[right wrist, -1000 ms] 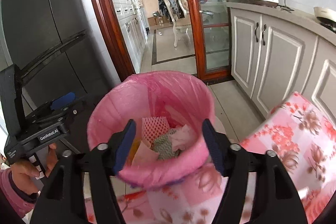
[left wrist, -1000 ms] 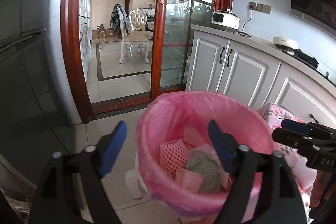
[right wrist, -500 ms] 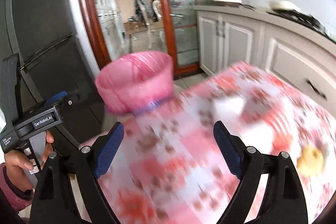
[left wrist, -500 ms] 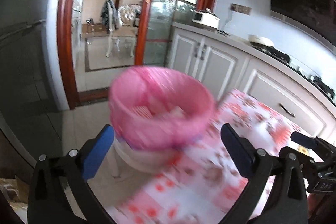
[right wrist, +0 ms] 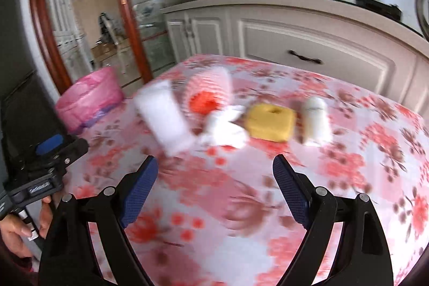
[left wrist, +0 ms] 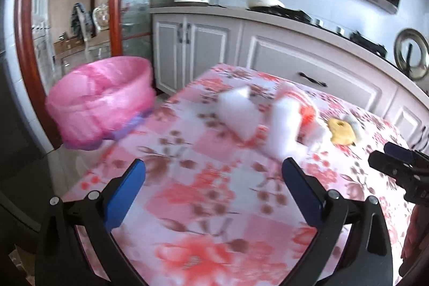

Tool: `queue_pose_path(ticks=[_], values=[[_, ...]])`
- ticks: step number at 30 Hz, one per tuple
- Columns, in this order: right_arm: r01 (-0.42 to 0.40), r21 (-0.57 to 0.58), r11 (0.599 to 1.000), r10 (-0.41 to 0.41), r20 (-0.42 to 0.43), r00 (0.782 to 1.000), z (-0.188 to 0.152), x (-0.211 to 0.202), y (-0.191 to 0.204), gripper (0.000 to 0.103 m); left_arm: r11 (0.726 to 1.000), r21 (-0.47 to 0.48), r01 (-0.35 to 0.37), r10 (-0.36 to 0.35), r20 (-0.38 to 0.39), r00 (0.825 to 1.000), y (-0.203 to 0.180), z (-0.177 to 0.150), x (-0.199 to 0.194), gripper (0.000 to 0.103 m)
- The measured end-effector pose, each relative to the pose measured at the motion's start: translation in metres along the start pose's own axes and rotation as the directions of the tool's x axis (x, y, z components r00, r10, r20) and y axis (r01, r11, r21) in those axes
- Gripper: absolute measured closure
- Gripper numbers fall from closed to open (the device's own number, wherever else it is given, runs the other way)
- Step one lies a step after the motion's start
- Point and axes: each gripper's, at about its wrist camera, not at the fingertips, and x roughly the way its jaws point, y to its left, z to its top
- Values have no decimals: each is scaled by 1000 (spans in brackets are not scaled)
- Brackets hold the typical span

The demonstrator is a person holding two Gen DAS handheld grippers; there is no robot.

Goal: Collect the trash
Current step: 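Move both open grippers back over the table items, then grasp the white printed bottle with the right gripper while the left gripper grasps a white foam block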

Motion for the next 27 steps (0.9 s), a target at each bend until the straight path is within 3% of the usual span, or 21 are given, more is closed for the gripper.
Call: queue_pose_path(ticks=[6, 15, 22, 27], values=[[64, 103, 993, -62, -16, 998, -1, 17, -52, 20, 998, 57, 31, -28, -43, 999, -38, -8, 19, 5], [173, 137, 975, -163, -78, 983, 16, 60, -106, 21, 995, 84, 62, -57, -50, 997, -85, 5, 51, 5], [199, 126, 972, -187, -106, 977, 31, 91, -128, 22, 995, 93, 44, -36, -86, 996, -92, 1, 74, 5], [234, 123, 965, -214, -158, 964, 36, 114, -134, 32, 997, 68, 35, -27, -112, 993, -85, -1, 84, 5]])
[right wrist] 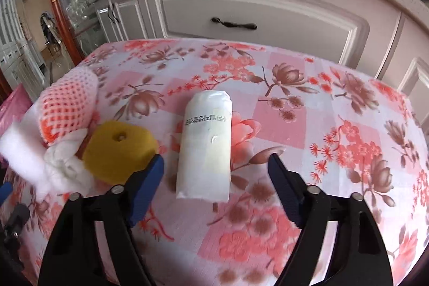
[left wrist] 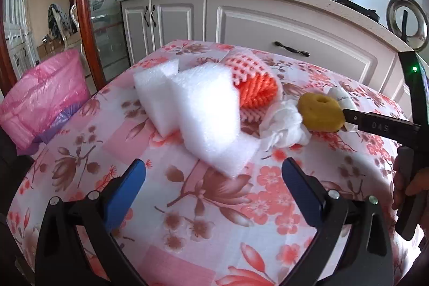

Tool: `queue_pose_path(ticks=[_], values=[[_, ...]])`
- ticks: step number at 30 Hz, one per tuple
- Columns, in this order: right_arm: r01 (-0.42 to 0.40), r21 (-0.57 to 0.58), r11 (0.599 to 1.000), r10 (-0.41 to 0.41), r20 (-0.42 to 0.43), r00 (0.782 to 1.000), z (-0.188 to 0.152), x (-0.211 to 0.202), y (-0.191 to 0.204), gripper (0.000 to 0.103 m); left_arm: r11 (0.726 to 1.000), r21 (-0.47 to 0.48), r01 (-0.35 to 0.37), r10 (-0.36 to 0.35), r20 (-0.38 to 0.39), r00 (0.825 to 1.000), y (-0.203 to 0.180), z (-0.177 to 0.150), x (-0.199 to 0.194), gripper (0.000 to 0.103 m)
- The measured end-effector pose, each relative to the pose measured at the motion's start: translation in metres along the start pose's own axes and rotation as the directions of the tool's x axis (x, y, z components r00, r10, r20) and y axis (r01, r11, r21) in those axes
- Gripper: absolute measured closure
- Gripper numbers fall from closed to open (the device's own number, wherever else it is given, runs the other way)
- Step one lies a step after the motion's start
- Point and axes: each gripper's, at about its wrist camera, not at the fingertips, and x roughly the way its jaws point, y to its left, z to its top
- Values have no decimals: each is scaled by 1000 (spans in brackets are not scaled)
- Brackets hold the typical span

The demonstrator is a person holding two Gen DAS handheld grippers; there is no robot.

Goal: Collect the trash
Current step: 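Grasp the white printed bottle with the right gripper while the left gripper grasps a white foam block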

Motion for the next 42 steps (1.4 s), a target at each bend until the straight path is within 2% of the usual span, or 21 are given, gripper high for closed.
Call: queue_pose_path(ticks=[6, 9, 11, 12, 18, 29, 31, 33, 34, 42], values=[[1, 4, 1000, -1, -26, 1000, 9, 14, 3, 34, 1000, -5, 0, 0, -20, 1000, 1, 0, 5, 5], [-8, -10, 1000, 8, -21, 1000, 9, 14, 7, 43, 1000, 3, -5, 5, -29, 1000, 0, 2, 7, 5], [-19, -9, 1000, 19, -17, 1000, 6, 10, 6, 64, 1000, -2, -13, 13, -26, 1000, 1, 4, 7, 5], [-31, -3, 1000, 31, -17, 999, 5, 8, 5, 66, 1000, -9, -16, 16, -24, 1000, 3, 5, 7, 5], [-75, 45, 996, 75, 16, 997, -7, -16, -4, 69, 999, -38, -32, 30, -31, 999, 8, 14, 11, 5], [-129, 77, 989, 126, 39, 991, -23, -41, -6, 68, 996, -70, -47, 48, 14, 999, 17, 44, 28, 6], [-134, 72, 988, 131, 40, 991, -25, -43, -4, 68, 997, -55, -47, 47, -2, 999, 15, 49, 36, 16], [-142, 65, 988, 140, 37, 989, -27, -44, -1, 68, 999, -49, -18, 17, -26, 1000, 12, 51, 43, 44], [-144, 62, 988, 142, 37, 989, -28, -46, 0, 68, 999, -51, -3, 2, -36, 999, 11, 49, 44, 54], [-175, 21, 984, 174, 41, 984, -43, -69, 19, 68, 1000, -14, 24, -24, -28, 999, 3, 25, 19, 54]])
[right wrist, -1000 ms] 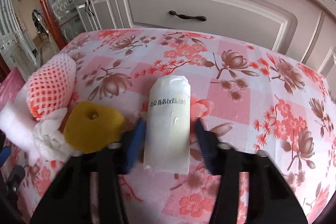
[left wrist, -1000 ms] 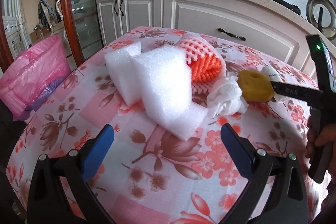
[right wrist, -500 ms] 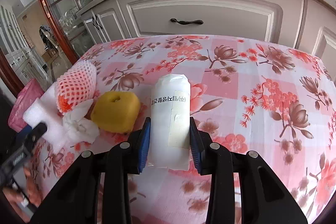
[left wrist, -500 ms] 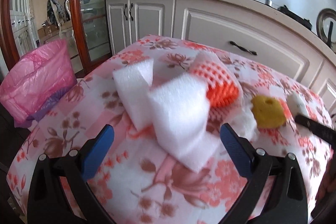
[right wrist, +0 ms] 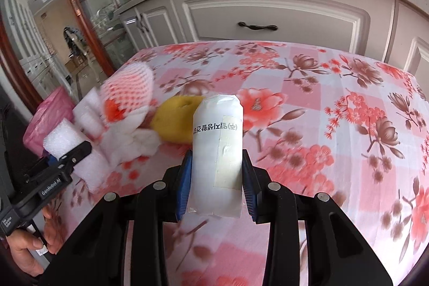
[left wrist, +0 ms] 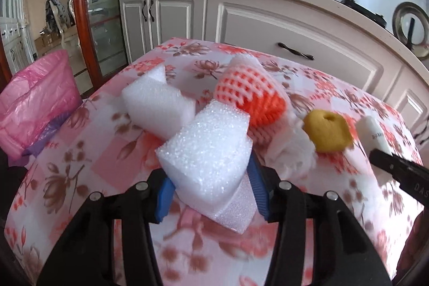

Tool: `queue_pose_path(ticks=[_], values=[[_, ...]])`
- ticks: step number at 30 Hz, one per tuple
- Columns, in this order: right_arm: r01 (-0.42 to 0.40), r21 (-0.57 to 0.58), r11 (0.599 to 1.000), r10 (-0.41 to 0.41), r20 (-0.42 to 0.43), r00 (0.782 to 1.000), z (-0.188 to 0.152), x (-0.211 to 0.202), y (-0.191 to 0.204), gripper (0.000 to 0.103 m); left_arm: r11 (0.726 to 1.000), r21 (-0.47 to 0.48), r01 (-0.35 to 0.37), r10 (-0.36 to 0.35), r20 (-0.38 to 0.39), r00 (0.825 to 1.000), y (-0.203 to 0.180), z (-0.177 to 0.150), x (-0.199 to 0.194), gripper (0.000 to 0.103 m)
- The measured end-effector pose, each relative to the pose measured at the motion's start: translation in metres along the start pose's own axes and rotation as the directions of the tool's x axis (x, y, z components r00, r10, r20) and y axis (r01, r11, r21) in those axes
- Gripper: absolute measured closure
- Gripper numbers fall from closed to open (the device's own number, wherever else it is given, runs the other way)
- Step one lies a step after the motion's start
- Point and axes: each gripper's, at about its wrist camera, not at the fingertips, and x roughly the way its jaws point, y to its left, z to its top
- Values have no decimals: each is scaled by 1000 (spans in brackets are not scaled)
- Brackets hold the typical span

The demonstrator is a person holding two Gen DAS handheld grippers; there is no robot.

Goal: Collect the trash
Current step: 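Grasp the white printed bottle with the right gripper while the left gripper grasps a white foam block, then carry the white bottle and foam block over the pink bin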

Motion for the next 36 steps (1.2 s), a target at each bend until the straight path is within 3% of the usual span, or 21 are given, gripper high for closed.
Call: queue_pose_path(ticks=[17, 27, 36], values=[[-70, -156, 985, 66, -31, 997, -72, -57, 84, 68, 997, 81, -8, 3, 62, 998, 14, -66, -86, 54], [-100, -219, 970, 100, -14, 995, -81, -75, 122, 68, 996, 84, -25, 15, 114, 993, 43, -85, -124, 54], [-199, -273, 941, 222, 54, 974, -75, -93, 162, 68, 997, 47, -56, 46, 196, 979, 69, -82, -156, 54]])
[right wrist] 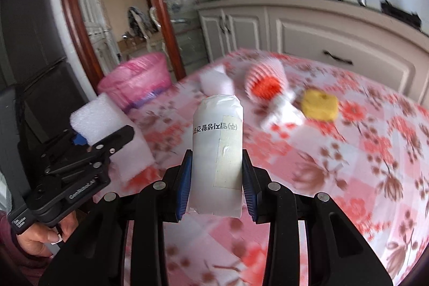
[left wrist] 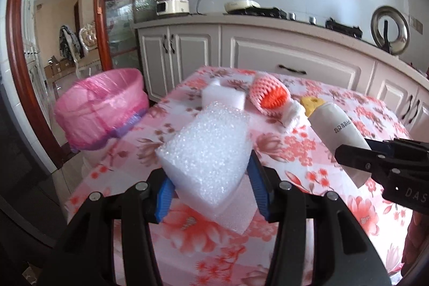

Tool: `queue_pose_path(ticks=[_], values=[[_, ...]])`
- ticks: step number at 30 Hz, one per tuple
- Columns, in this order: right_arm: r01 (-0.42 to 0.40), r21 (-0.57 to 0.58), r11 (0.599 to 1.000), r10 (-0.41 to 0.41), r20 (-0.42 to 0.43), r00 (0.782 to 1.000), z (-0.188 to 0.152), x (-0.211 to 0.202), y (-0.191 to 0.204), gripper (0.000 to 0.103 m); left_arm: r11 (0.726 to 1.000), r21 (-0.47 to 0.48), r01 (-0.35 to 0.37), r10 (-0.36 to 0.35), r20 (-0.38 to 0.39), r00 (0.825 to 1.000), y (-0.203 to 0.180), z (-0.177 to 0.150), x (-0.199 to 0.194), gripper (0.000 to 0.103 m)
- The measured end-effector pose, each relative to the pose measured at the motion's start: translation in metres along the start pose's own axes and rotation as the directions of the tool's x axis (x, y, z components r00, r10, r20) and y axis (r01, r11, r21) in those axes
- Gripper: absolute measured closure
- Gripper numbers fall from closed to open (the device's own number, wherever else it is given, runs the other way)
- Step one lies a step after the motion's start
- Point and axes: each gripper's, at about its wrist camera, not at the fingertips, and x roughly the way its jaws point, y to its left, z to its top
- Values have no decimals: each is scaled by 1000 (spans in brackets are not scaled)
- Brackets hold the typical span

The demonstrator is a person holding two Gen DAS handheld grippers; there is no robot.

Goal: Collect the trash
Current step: 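Carry the white bottle and foam block over the pink bin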

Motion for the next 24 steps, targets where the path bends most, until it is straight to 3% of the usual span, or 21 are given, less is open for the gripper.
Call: queue_pose_path(ticks=[10, 24], values=[[-95, -81, 992, 97, 22, 995, 33, 29, 45, 68, 993, -23, -113, 114, 58, 992, 45, 11, -13, 54], [-196, -184, 963, 200, 0, 980, 89, 100, 103, 68, 965, -130, -230, 239, 60, 969, 121, 34, -1, 54]])
